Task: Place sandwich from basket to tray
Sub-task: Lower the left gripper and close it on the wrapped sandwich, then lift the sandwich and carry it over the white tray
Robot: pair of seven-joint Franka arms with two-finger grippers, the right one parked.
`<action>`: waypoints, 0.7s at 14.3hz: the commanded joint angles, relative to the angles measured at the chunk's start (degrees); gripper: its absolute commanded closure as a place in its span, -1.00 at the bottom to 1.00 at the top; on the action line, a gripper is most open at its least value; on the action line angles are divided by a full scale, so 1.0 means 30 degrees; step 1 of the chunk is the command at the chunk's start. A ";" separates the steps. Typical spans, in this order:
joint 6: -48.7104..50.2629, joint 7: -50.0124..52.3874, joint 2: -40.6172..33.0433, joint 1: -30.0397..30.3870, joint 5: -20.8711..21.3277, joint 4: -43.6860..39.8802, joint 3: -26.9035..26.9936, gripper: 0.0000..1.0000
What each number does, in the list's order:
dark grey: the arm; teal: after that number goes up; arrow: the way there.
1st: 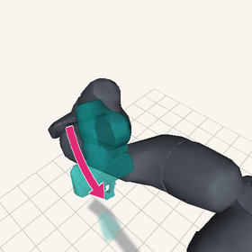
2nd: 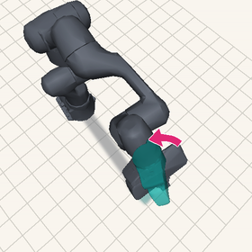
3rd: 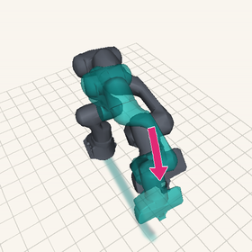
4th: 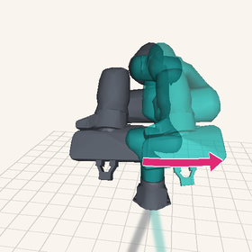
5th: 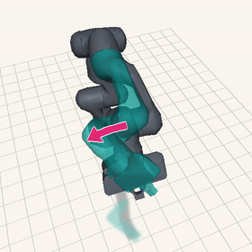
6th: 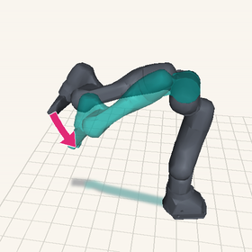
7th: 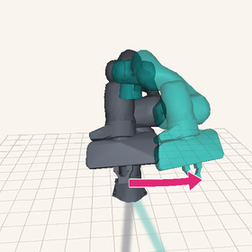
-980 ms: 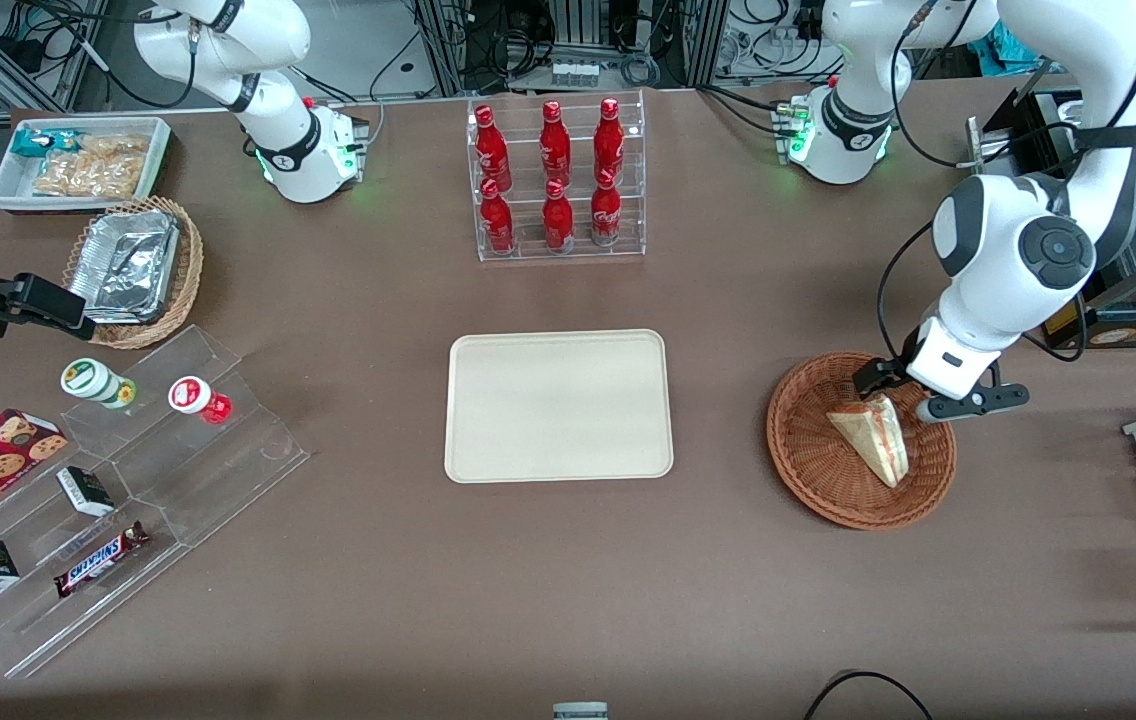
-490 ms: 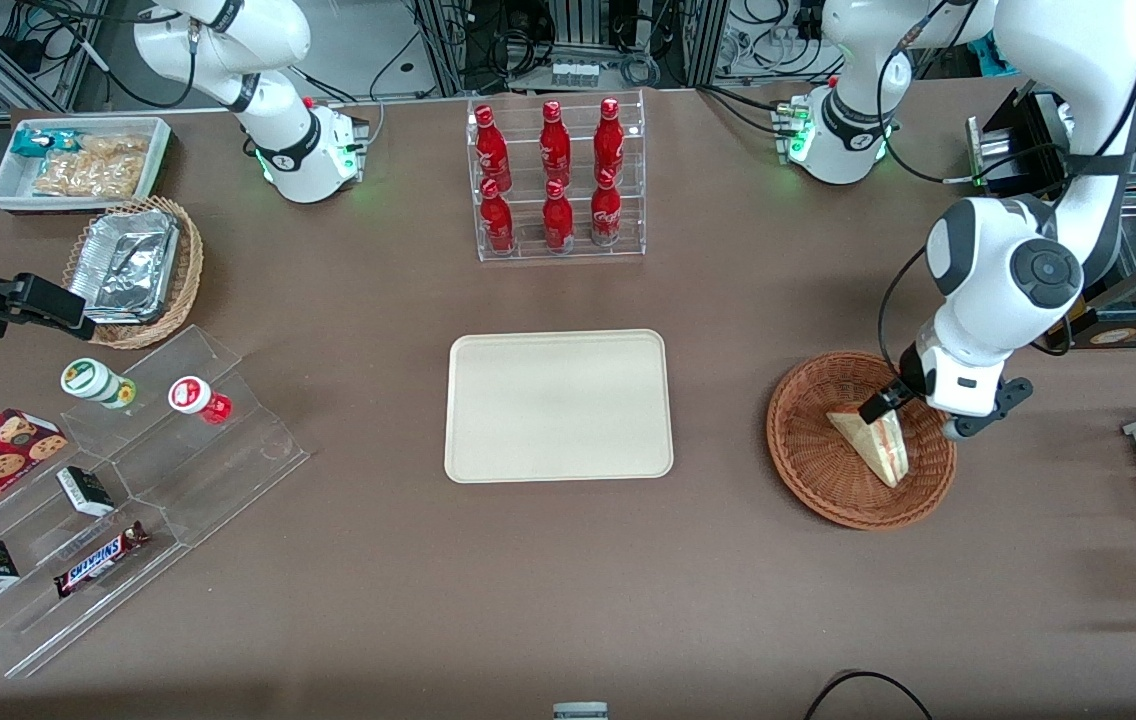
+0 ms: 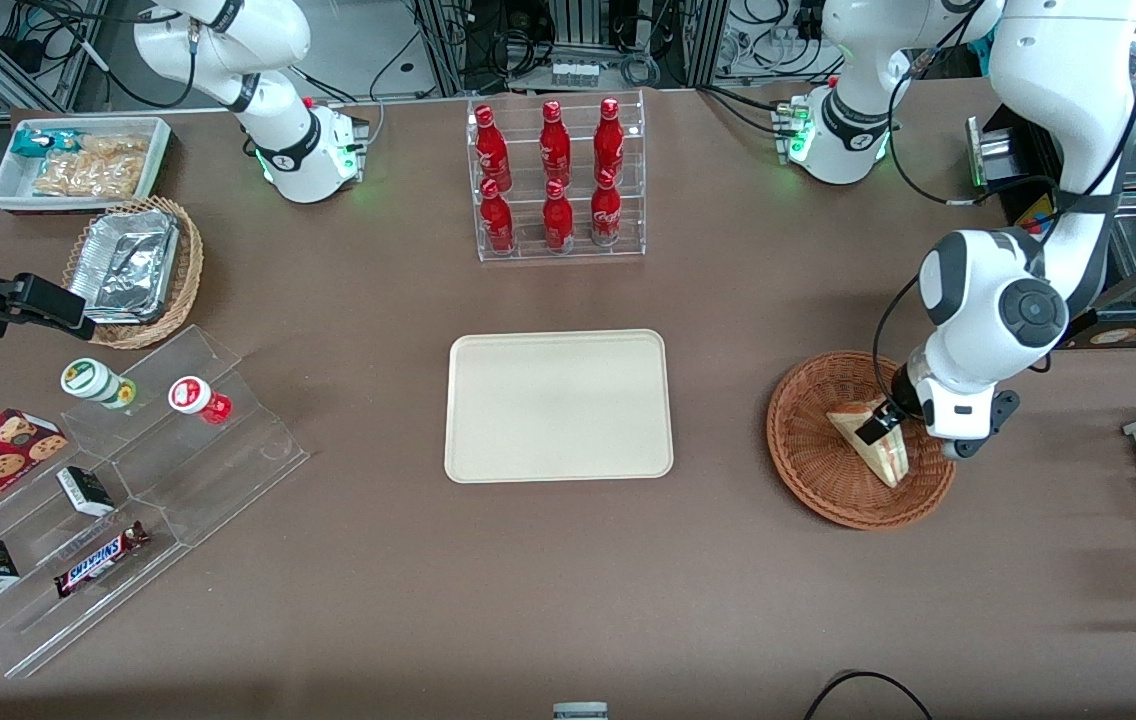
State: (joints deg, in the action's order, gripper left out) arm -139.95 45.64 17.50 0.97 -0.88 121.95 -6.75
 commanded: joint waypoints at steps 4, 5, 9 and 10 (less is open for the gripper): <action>0.0125 0.0022 0.0614 0.0088 0.0086 -0.0573 -0.0094 0.67; 0.0387 0.0022 0.0351 0.0088 0.0145 -0.0601 -0.0094 0.71; 0.4011 -0.1171 -0.0384 -0.0087 0.0292 -0.1856 -0.0182 0.72; 0.4921 -0.1817 -0.0413 -0.0262 0.0292 -0.2470 -0.0269 0.72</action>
State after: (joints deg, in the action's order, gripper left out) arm -130.57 43.01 17.68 0.84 -0.73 117.30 -7.11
